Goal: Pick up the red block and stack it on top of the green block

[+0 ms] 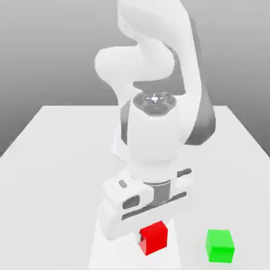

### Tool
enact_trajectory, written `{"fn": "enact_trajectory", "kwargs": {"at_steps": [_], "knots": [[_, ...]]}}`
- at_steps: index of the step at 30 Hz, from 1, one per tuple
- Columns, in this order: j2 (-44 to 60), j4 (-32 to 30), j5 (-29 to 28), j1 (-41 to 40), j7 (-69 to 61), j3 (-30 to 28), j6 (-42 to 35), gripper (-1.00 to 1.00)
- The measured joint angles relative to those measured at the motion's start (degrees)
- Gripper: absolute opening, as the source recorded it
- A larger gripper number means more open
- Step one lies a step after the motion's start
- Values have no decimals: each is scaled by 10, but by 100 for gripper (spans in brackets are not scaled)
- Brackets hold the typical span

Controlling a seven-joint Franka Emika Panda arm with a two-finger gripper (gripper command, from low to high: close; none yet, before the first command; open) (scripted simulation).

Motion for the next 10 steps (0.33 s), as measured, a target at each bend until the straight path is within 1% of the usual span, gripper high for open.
{"fn": "enact_trajectory", "kwargs": {"at_steps": [3,6,7,10], "knots": [[-11,5,-18,43,-6,41,-15,-100],[37,9,-33,58,-1,46,29,-100],[57,10,-37,61,2,44,47,100],[57,10,-37,61,2,44,47,100]]}}
